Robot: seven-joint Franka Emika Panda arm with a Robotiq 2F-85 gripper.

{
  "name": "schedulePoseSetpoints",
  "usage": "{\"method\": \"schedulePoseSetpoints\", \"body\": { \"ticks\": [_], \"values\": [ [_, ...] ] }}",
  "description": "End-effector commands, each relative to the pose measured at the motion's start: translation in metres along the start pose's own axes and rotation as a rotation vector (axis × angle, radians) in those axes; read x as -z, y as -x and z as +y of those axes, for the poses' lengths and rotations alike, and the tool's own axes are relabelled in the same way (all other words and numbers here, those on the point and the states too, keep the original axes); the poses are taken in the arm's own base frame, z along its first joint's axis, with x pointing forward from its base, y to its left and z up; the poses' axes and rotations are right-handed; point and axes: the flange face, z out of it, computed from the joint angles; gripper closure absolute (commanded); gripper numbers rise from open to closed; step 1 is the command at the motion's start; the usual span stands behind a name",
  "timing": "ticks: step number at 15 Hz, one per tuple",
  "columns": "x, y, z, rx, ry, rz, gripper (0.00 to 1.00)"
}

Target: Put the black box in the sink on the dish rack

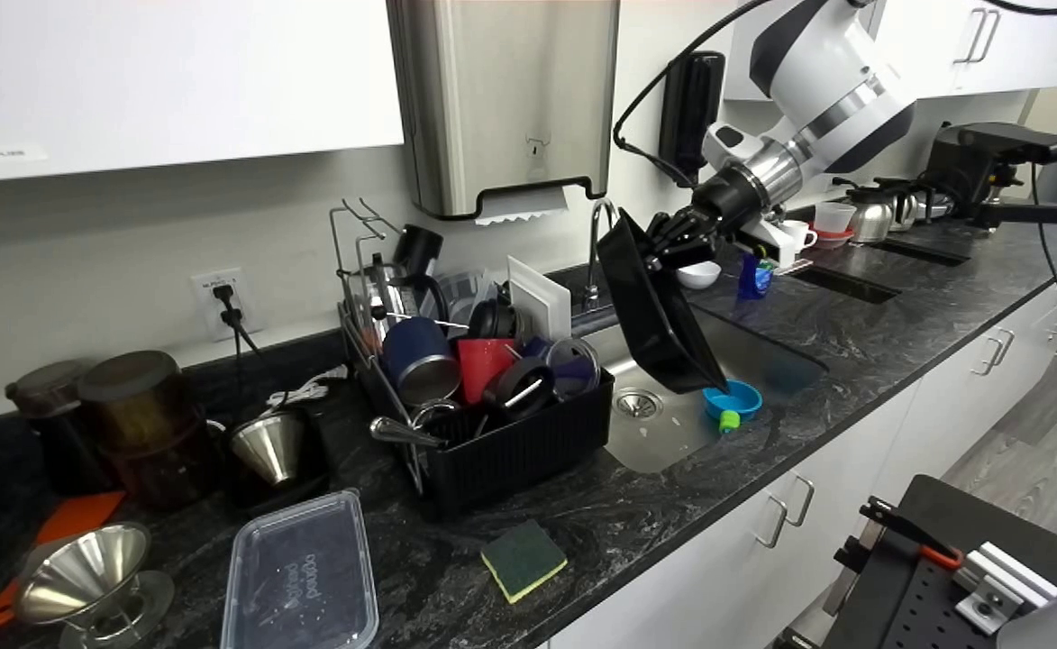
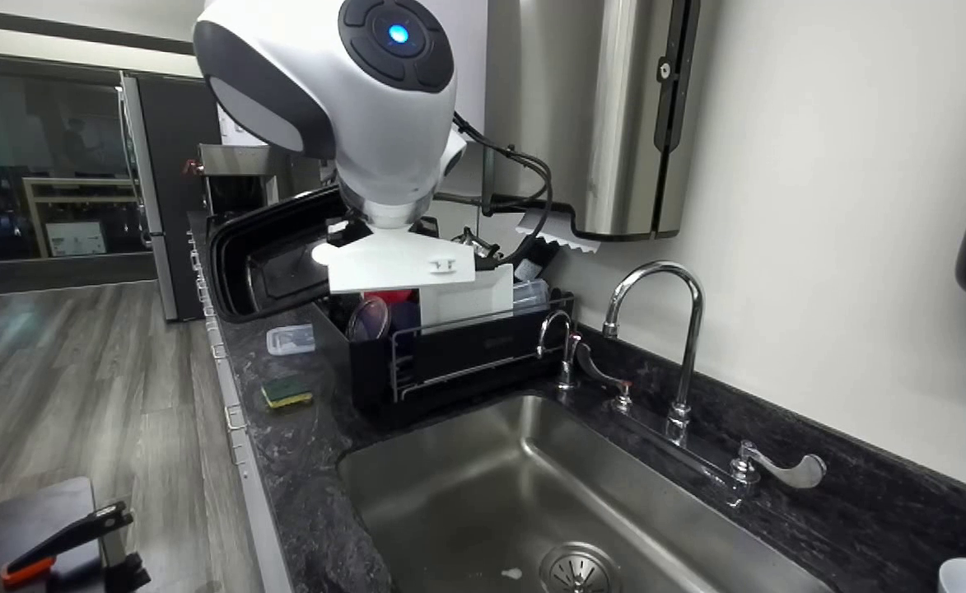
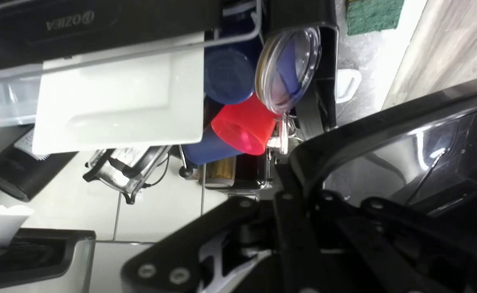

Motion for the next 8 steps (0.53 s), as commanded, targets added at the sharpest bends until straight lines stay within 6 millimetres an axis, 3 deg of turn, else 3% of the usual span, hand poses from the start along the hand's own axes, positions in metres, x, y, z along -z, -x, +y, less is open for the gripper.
{"method": "schedulePoseSetpoints", "body": {
  "ticks": [1, 5, 8],
  "values": [
    [-0.001, -0.036, -0.003, 0.042, -0.007, 0.064, 0.99],
    [-0.005, -0.077, -0.012, 0.108, 0.012, 0.138, 0.99],
    [-0.012, -0.095, -0.020, 0.145, 0.025, 0.188, 0.99]
  ]
}}
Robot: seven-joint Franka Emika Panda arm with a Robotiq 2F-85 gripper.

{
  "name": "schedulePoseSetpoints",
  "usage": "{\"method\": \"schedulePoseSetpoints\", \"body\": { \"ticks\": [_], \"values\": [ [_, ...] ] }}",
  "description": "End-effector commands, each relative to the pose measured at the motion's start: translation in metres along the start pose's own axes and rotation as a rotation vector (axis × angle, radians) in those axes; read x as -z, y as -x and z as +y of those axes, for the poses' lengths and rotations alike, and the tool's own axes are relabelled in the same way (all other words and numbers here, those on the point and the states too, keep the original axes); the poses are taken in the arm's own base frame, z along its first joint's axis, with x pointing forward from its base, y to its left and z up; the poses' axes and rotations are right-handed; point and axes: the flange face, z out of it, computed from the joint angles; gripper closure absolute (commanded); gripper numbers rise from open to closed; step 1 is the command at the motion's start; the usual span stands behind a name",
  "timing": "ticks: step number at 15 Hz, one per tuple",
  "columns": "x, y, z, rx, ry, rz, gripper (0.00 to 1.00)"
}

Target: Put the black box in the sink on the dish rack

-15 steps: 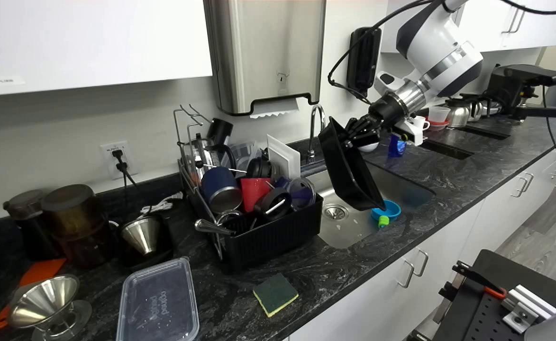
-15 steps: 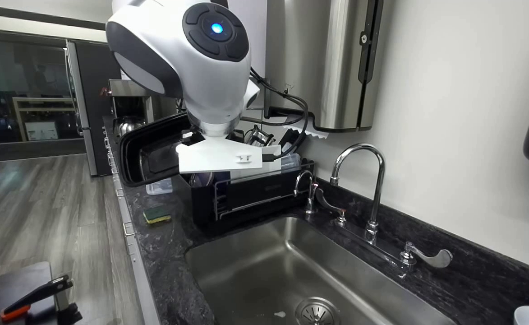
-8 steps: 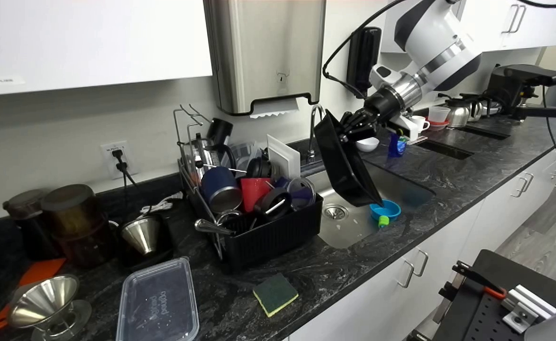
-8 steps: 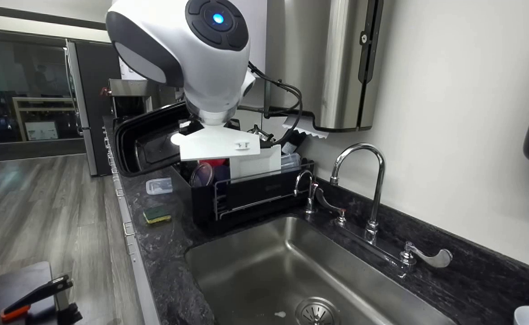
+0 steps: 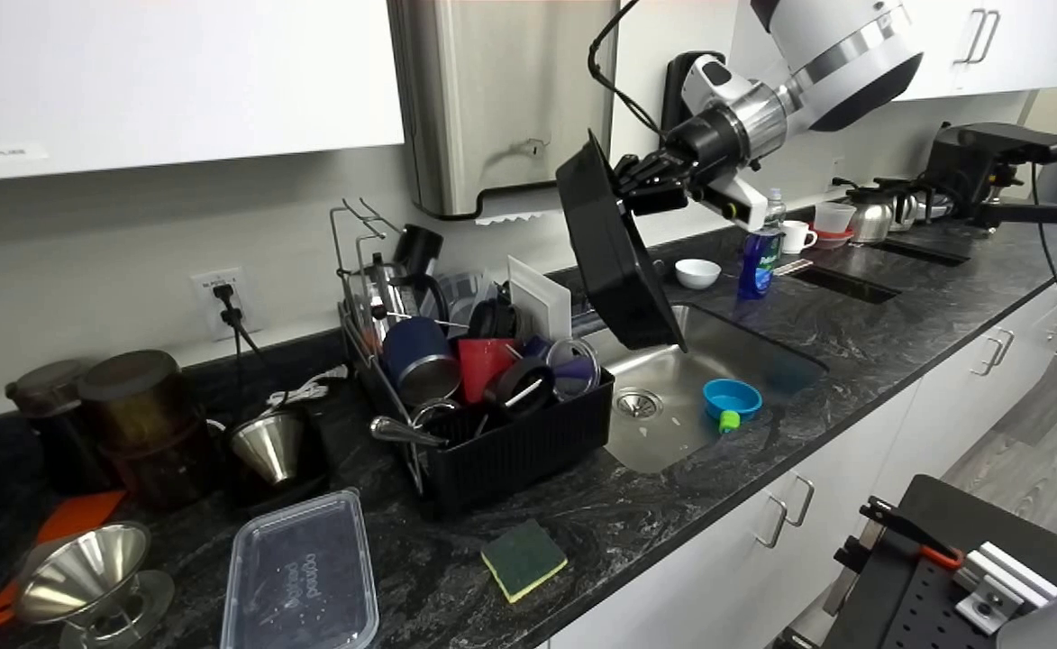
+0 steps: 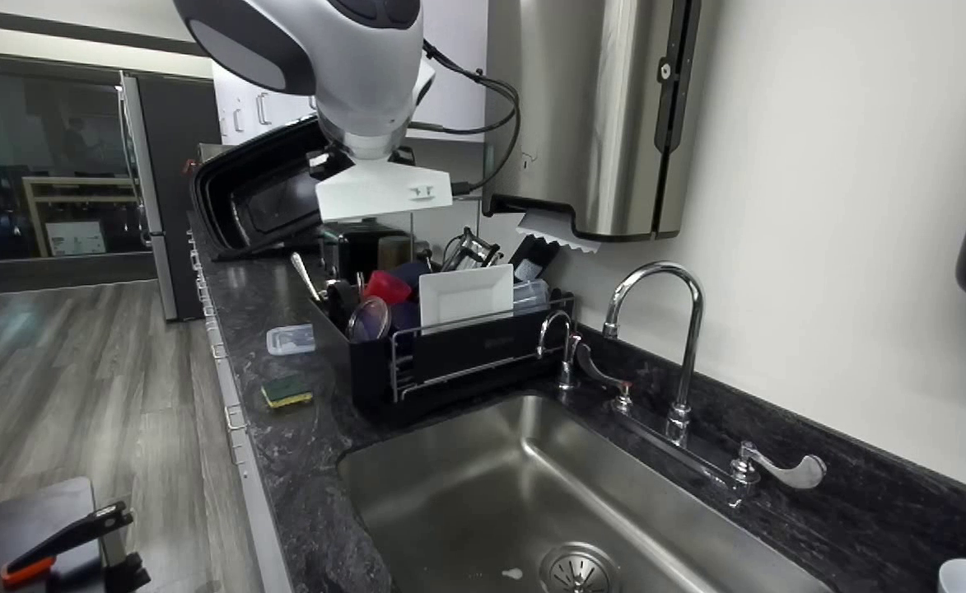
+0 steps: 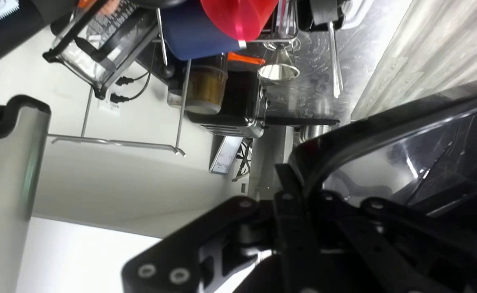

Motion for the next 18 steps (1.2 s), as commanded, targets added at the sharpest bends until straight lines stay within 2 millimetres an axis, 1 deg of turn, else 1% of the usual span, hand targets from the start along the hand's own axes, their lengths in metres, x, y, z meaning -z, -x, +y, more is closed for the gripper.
{"method": "schedulePoseSetpoints", "body": {
  "ticks": [1, 6, 10, 14, 18],
  "values": [
    [-0.009, -0.013, -0.007, 0.057, 0.019, 0.061, 0.99],
    [-0.030, -0.031, -0.020, 0.172, -0.001, 0.113, 0.99],
    [-0.037, -0.037, -0.025, 0.263, -0.007, 0.133, 0.99],
    [-0.040, -0.042, -0.024, 0.344, 0.029, 0.145, 0.99],
    [-0.051, -0.048, -0.021, 0.421, 0.078, 0.170, 0.99]
  ]
}}
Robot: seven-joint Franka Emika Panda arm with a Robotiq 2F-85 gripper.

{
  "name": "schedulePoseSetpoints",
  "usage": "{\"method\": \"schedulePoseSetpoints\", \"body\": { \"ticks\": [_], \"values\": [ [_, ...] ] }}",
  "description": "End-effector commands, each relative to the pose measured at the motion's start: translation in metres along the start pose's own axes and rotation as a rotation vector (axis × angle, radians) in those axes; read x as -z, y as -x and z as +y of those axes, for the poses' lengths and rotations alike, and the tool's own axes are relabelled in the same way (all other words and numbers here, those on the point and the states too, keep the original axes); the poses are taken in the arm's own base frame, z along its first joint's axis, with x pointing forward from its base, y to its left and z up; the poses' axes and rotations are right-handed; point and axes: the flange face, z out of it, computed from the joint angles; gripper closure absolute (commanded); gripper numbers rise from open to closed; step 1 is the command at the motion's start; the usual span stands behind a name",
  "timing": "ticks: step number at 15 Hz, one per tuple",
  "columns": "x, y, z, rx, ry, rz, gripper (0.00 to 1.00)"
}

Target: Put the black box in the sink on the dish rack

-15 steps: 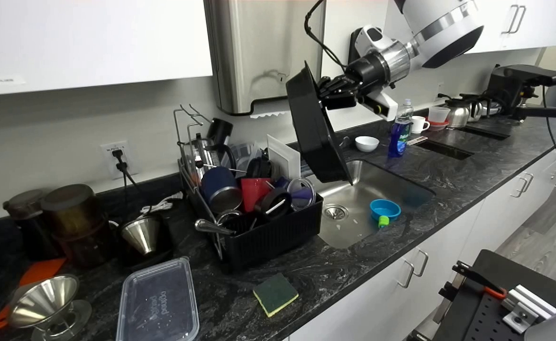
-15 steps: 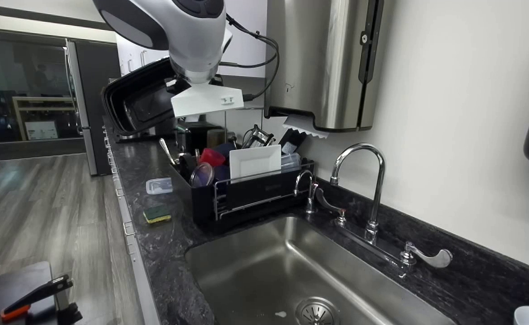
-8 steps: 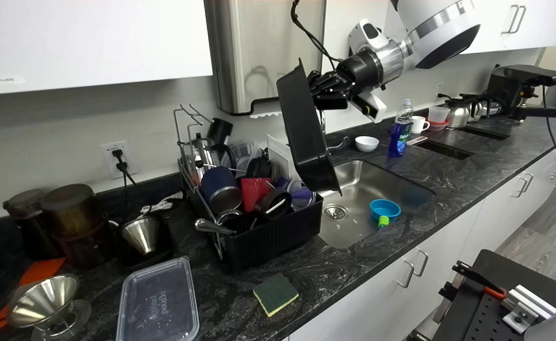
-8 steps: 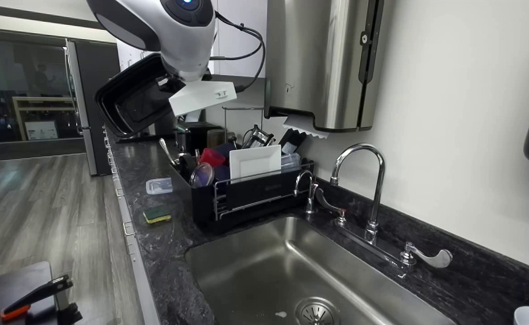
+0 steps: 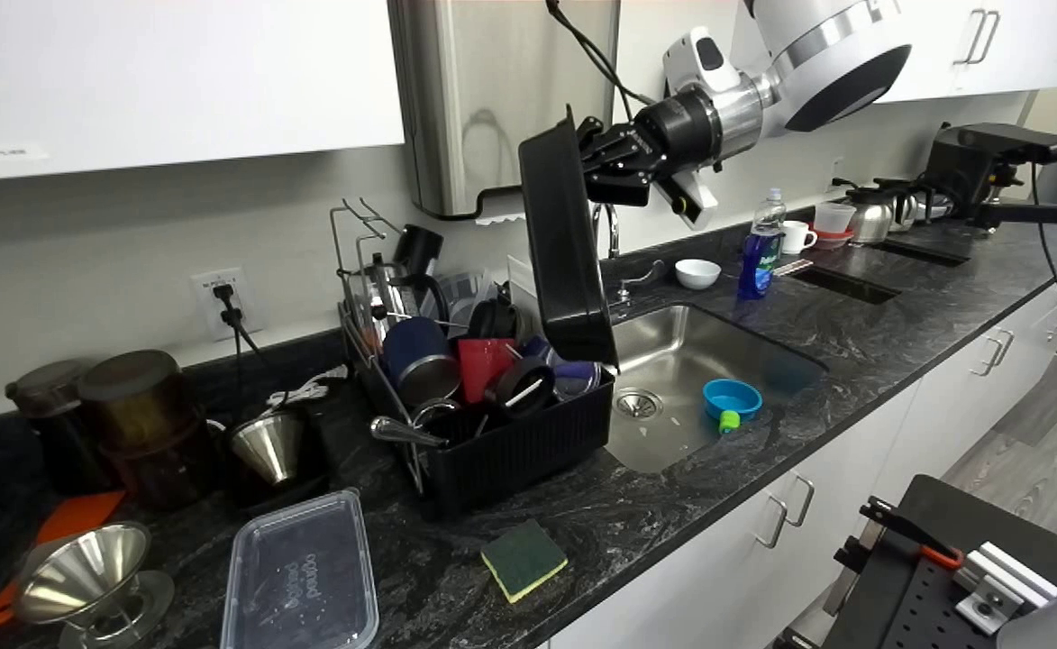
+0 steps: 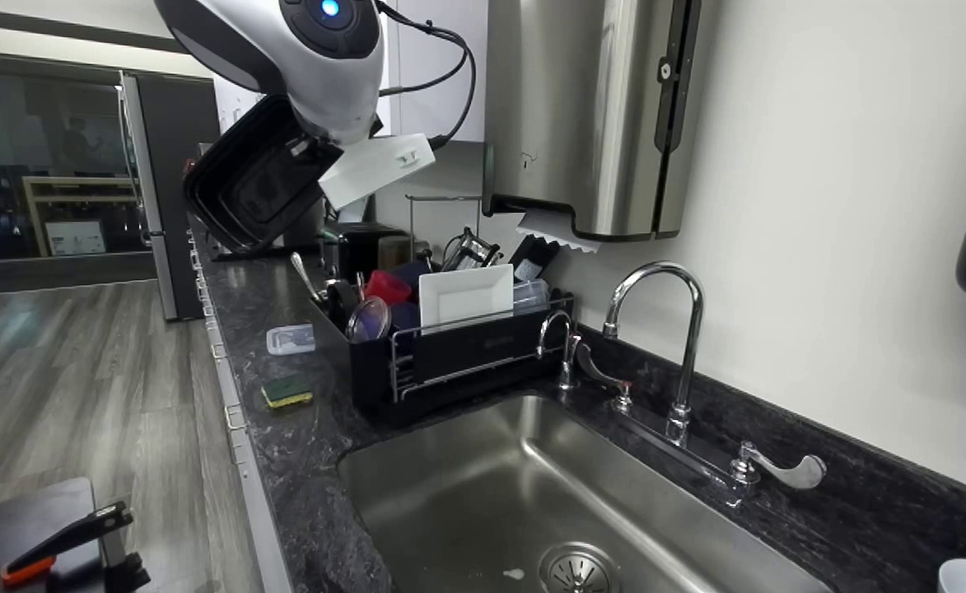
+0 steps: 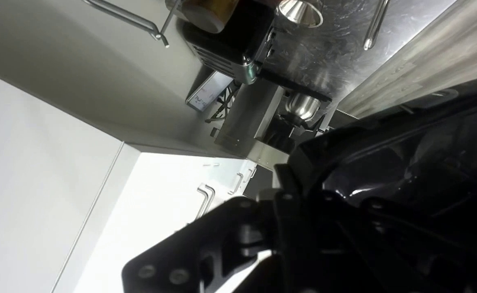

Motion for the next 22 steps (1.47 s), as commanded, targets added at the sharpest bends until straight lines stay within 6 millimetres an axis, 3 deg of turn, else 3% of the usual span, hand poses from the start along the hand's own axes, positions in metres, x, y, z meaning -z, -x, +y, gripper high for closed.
{"method": "schedulePoseSetpoints", "body": {
  "ticks": [1, 3, 5, 6, 8, 9, 11, 16, 22],
  "values": [
    [-0.002, -0.028, 0.013, 0.080, 0.045, 0.008, 0.99],
    [-0.001, -0.051, 0.025, 0.124, 0.060, 0.015, 0.99],
    [-0.002, -0.059, 0.026, 0.188, 0.087, 0.019, 0.99],
    [0.005, -0.084, 0.033, 0.196, 0.090, 0.012, 0.99],
    [0.010, -0.097, 0.034, 0.222, 0.103, 0.012, 0.99],
    [0.009, -0.094, 0.031, 0.245, 0.113, 0.013, 0.99],
    [0.019, -0.111, 0.034, 0.254, 0.115, 0.005, 0.99],
    [0.024, -0.109, 0.034, 0.270, 0.119, -0.025, 0.99],
    [0.017, -0.079, 0.033, 0.247, 0.097, -0.111, 0.99]
  ]
}}
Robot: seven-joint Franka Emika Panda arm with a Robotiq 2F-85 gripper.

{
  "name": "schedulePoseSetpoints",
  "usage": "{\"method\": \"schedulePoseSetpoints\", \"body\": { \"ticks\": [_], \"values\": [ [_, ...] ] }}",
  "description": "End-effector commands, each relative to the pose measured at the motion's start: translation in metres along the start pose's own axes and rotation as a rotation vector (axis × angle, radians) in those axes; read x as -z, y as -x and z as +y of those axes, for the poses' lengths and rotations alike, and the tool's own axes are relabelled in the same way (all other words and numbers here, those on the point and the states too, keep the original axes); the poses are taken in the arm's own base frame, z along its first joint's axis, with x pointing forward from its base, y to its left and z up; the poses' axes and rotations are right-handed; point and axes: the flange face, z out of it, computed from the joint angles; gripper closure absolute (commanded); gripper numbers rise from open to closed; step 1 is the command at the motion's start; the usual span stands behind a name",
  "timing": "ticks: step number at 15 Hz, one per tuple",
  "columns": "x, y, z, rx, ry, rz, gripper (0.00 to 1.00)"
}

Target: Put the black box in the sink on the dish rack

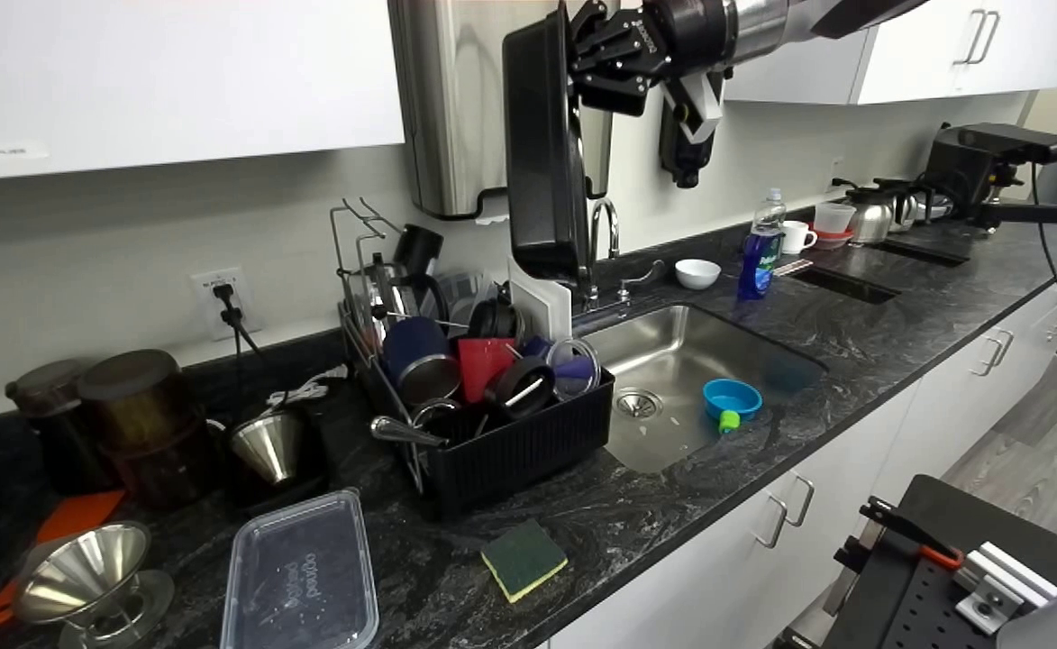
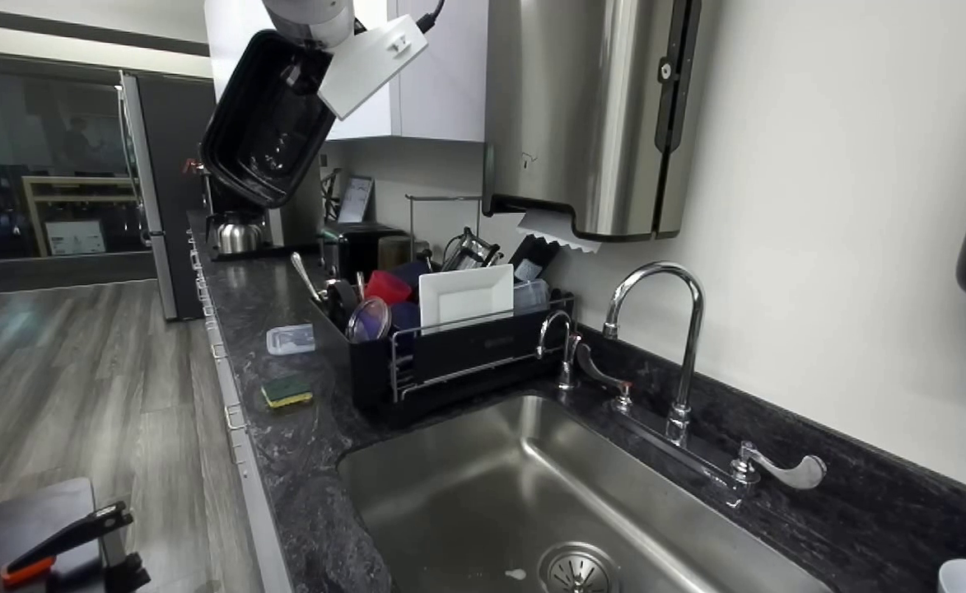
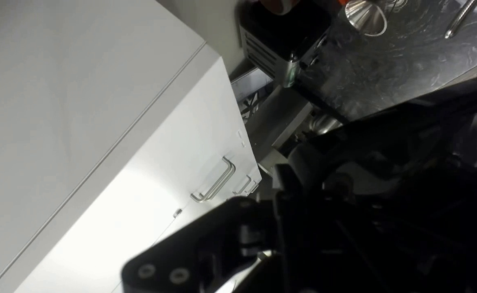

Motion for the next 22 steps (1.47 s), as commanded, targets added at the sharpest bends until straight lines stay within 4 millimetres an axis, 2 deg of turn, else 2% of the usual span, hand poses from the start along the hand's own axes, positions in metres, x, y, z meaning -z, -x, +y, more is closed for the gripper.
{"method": "schedulePoseSetpoints", "body": {
  "ticks": [1, 6, 13, 22],
  "values": [
    [-0.005, 0.012, -0.001, 0.007, -0.013, -0.055, 0.99],
    [-0.016, 0.037, -0.008, -0.006, -0.042, -0.126, 0.99],
    [-0.046, 0.075, -0.010, -0.032, -0.068, -0.221, 0.99],
    [-0.076, 0.102, 0.018, -0.029, -0.038, -0.280, 0.99]
  ]
}}
